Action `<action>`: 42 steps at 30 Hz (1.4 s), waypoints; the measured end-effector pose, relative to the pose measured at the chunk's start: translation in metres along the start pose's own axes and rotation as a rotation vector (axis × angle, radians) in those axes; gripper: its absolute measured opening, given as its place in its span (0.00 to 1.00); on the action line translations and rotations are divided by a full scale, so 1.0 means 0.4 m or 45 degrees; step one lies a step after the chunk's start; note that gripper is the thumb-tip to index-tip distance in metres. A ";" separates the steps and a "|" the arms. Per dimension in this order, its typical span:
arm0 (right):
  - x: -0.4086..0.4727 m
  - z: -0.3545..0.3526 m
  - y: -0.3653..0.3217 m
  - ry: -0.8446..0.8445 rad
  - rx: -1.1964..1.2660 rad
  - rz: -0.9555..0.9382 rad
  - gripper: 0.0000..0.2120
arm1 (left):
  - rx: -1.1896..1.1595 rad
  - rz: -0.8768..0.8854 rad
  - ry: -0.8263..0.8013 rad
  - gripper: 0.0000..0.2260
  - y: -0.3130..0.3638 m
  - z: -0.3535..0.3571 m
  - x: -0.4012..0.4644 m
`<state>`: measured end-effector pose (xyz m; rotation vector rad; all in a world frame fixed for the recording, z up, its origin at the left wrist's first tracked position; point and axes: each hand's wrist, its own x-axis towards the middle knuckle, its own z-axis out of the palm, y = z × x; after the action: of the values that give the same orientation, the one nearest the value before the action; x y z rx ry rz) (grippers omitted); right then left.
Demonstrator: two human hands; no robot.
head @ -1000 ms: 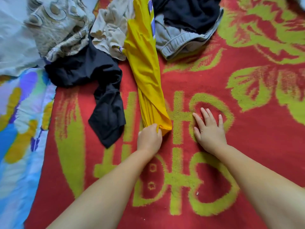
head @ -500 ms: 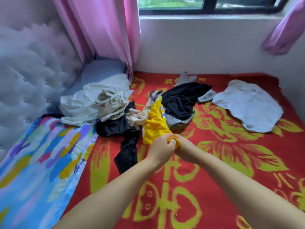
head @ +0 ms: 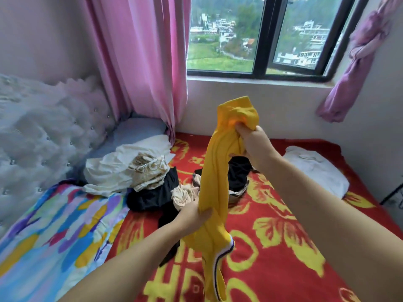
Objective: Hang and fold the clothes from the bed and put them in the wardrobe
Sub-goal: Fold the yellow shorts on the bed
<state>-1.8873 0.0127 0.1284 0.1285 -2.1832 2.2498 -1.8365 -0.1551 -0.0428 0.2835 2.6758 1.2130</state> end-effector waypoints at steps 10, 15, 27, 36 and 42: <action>-0.105 -0.150 0.173 0.035 -1.063 0.385 0.38 | -0.259 -0.109 0.023 0.19 0.159 -0.105 0.025; -0.293 -0.067 0.235 -0.640 -0.717 0.649 0.32 | -0.405 -0.187 -0.008 0.20 0.223 -0.110 0.034; -0.234 -0.055 0.061 0.018 0.234 0.341 0.13 | -0.404 0.123 0.033 0.31 0.216 -0.106 -0.044; -0.219 -0.050 -0.014 0.030 0.427 0.164 0.12 | -0.134 0.452 0.248 0.11 0.294 -0.111 -0.101; -0.252 -0.115 -0.006 0.285 -0.006 -0.076 0.13 | -0.235 0.442 0.200 0.11 0.342 -0.157 -0.083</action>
<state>-1.7892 0.0642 0.1233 -0.0553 -2.0424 2.1119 -1.8072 -0.1201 0.1044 0.6716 2.6936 1.6326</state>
